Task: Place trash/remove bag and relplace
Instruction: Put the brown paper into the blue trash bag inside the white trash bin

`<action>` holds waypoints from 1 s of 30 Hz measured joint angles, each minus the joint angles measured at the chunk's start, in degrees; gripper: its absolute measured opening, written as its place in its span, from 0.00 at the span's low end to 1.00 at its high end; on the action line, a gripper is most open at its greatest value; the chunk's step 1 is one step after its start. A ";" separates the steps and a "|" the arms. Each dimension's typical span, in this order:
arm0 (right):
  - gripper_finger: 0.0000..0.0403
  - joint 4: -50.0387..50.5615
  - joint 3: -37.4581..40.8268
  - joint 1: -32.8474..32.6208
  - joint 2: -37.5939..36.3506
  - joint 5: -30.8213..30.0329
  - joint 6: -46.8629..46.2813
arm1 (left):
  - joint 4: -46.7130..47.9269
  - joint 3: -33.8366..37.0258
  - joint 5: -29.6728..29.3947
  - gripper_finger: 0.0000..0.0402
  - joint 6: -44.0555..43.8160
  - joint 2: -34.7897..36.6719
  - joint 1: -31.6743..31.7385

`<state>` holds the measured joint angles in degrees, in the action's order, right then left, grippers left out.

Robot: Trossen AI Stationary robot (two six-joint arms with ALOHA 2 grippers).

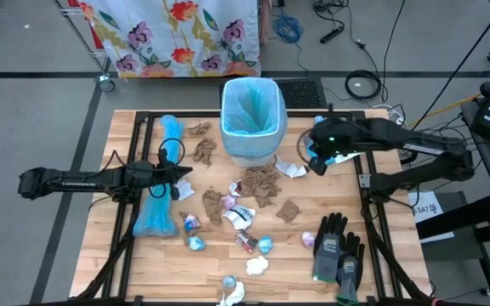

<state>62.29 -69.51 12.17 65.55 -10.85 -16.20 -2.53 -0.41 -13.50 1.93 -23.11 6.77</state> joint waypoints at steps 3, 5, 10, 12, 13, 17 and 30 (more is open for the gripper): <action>0.04 2.95 -0.05 2.65 3.27 4.57 -0.78 | -0.01 -0.02 0.00 0.00 -0.01 0.00 0.01; 0.08 4.39 -0.05 4.47 5.35 5.98 -0.91 | 0.01 0.01 0.00 0.00 -0.02 -0.01 -0.01; 0.22 5.50 -0.05 8.98 9.68 8.33 1.03 | 0.01 0.01 0.00 0.00 -0.02 -0.01 0.02; 0.29 5.26 -0.05 10.04 11.09 10.09 3.25 | 0.00 -0.01 0.00 0.00 -0.02 -0.02 0.01; 0.32 4.99 -0.05 10.36 11.76 10.82 4.63 | 0.01 0.01 0.00 0.00 -0.02 -0.02 0.00; 0.43 3.80 0.46 10.71 14.35 11.21 12.22 | 0.01 0.01 0.00 0.00 -0.02 -0.02 0.01; 0.47 -15.33 19.03 10.10 15.90 13.63 28.55 | 0.01 -0.01 0.00 0.00 0.00 -0.01 0.00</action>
<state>46.96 -50.48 22.26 81.45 2.78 12.35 -2.52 -0.42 -13.50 1.93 -23.12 6.77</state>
